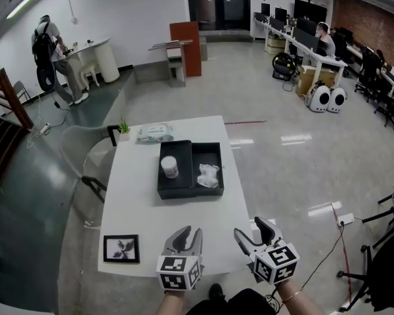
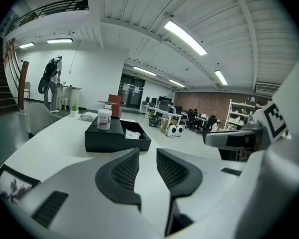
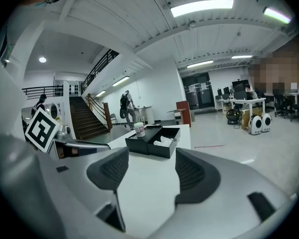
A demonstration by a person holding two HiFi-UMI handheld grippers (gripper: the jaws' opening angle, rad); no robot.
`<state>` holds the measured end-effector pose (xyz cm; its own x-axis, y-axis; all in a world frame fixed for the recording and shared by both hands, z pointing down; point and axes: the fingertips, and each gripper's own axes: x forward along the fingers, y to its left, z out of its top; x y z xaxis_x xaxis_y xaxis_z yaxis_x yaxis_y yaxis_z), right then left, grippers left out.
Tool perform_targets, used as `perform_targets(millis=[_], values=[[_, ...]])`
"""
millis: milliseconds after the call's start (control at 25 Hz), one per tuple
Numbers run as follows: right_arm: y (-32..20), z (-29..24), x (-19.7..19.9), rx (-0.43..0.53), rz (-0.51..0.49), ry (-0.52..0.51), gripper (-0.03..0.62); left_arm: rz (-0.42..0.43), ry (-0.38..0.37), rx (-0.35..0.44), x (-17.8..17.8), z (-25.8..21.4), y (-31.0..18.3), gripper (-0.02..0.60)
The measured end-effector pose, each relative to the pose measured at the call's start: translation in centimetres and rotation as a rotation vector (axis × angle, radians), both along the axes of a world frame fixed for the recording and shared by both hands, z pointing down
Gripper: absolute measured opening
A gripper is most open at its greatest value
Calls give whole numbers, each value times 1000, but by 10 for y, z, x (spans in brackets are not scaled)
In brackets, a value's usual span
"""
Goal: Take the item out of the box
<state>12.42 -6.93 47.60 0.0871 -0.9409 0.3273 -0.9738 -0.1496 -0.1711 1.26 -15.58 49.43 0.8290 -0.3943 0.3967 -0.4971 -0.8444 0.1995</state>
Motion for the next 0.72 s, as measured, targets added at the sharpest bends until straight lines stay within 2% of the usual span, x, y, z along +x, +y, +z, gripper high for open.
perform_targets(millis=[240,720], values=[[-13,-4,15,1,10,20,278,15,-8,-9,8,2,-10,86],[-74,-11,36,-13,-114,106,279,-43,-14,-14,18,3,-43,86]])
